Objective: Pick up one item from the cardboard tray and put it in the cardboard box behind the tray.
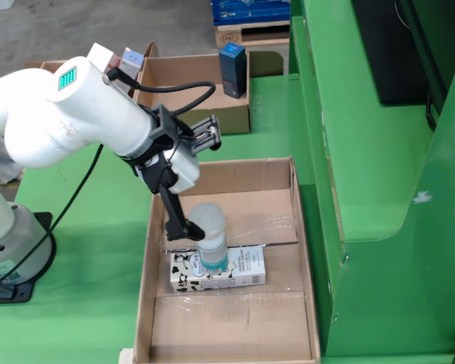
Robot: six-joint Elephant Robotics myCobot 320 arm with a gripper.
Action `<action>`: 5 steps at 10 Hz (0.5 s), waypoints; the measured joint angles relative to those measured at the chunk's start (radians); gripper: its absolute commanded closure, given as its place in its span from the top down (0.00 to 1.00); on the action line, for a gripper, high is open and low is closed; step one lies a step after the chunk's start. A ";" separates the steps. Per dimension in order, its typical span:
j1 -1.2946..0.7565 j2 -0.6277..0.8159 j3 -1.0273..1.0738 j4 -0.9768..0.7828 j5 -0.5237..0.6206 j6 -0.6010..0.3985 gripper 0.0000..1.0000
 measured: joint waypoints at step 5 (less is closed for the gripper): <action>-0.014 -0.190 0.138 -0.026 0.005 -0.003 1.00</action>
